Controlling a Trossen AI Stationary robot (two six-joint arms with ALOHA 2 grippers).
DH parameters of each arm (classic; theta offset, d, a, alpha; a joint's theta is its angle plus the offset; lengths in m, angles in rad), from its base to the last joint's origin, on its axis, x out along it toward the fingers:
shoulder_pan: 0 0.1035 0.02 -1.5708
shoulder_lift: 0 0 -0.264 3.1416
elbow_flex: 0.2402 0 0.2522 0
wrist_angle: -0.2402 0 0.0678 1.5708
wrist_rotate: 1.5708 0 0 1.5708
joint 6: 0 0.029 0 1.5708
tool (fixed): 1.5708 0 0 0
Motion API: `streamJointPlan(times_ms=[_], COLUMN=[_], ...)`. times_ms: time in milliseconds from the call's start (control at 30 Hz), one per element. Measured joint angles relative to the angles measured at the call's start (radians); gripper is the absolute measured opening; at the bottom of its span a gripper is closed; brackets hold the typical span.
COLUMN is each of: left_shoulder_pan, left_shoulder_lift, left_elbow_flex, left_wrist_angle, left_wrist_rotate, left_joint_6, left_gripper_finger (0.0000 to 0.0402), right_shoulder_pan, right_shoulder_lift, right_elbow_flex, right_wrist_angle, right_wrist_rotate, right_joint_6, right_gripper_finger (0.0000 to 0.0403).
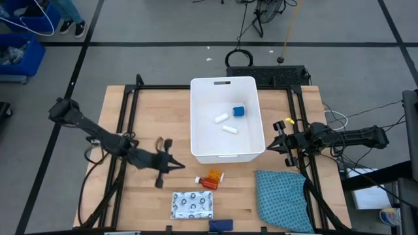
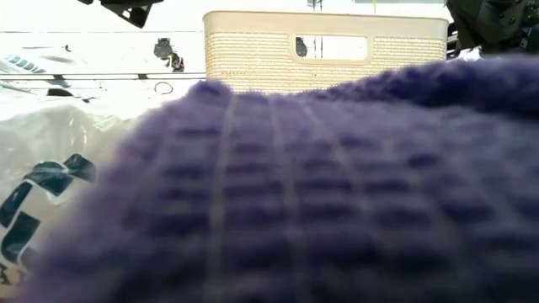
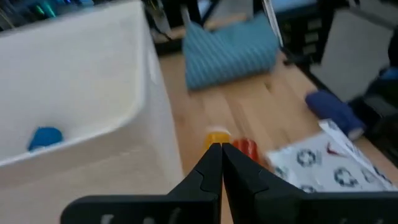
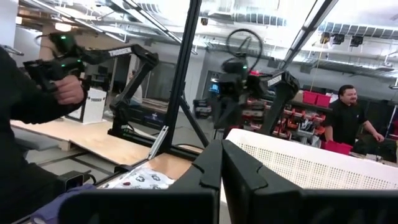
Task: Pick & place medical supplies in basket/bin
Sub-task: Put the white mailer bag into the white container
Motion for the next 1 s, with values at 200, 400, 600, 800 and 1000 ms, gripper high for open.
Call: streamJointPlan(times_ms=[200, 400, 600, 800, 1000], left_shoulder_pan=[-0.090, -0.230, -0.384, -0.446, -0.505], left_shoulder_lift=[0.150, 0.234, 0.321, 0.431, 0.563], left_elbow_flex=[0.072, 0.085, 0.085, 0.085, 0.085], left_wrist_angle=[-0.050, -0.053, -0.045, -0.033, 0.109], left_wrist_rotate=[0.009, -0.007, -0.116, -0.151, -0.099], left_joint_6=[-0.071, -0.270, -0.558, -0.889, -0.967], left_gripper_finger=[0.0016, 0.0017, 0.0017, 0.0050, 0.0153], right_shoulder_pan=[0.000, 0.000, 0.000, 0.000, 0.000], right_shoulder_lift=[0.000, 0.000, 0.000, 0.000, 0.000], right_elbow_flex=[0.000, 0.000, 0.000, 0.000, 0.000], right_wrist_angle=[-0.001, -0.010, -0.008, -0.008, -0.008], right_wrist_rotate=[0.000, 0.000, 0.000, 0.000, 0.000], right_joint_6=[0.000, 0.034, 0.045, 0.067, 0.065], right_gripper_finger=[0.0000, 0.0000, 0.0000, 0.0000, 0.0000])
